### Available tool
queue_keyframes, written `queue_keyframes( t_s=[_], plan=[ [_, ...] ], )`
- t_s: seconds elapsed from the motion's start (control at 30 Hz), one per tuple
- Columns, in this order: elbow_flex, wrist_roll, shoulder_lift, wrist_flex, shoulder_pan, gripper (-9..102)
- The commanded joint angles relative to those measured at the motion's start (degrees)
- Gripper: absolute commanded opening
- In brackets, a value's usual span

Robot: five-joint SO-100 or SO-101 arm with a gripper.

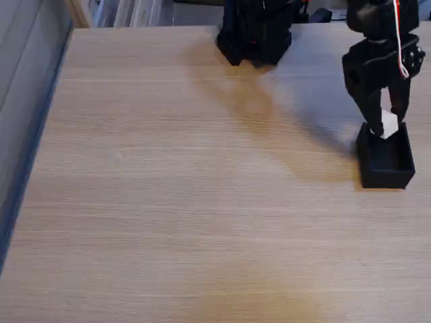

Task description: Pick a white block and place it in the black box.

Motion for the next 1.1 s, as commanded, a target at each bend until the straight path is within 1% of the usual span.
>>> queue_keyframes(
  t_s=[0.0, 0.17, 0.4, 0.77, 0.8, 0.9, 1.0, 1.07],
  plan=[
    [-5.4, 1.3, -2.9, 1.7, 0.3, 0],
    [-10.8, 3.2, -7.6, 4.7, -0.4, 0],
    [-11.9, 5.4, -9.1, 7.6, -1.9, 1],
    [-12.0, 8.5, -9.0, 8.1, -5.7, 2],
    [-11.9, 8.8, -9.0, 8.1, -5.7, 3],
    [-12.1, 11.8, -9.0, 7.2, -5.6, 10],
    [-12.4, 12.1, -8.9, 6.9, -5.4, 17],
    [-12.4, 12.0, -8.7, 6.6, -5.3, 18]
  ],
)
